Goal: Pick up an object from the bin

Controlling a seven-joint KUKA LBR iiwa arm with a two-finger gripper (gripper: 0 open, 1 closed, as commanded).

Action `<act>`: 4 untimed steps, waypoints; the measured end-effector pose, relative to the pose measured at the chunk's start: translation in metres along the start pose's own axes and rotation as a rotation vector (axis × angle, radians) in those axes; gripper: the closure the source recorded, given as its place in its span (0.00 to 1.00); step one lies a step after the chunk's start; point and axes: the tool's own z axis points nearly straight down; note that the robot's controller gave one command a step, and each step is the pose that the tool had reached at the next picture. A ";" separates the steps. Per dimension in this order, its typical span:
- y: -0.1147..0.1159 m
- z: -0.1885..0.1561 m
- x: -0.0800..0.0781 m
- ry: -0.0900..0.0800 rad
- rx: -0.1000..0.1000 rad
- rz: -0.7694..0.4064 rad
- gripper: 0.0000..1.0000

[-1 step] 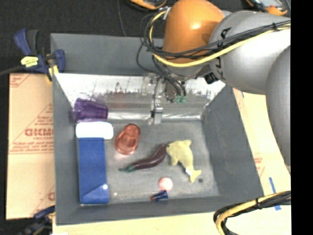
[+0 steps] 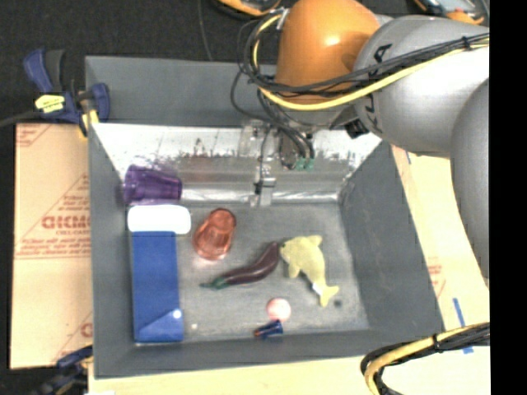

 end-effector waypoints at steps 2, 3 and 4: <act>-0.049 0.071 0.080 -0.003 0.000 -0.402 0.00; -0.046 0.089 0.092 -0.001 0.001 -0.589 0.00; -0.039 0.157 0.084 -0.009 0.001 -0.545 0.00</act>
Offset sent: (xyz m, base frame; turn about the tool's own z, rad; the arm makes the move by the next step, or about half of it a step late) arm -0.0794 -0.0478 -0.0717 -0.4038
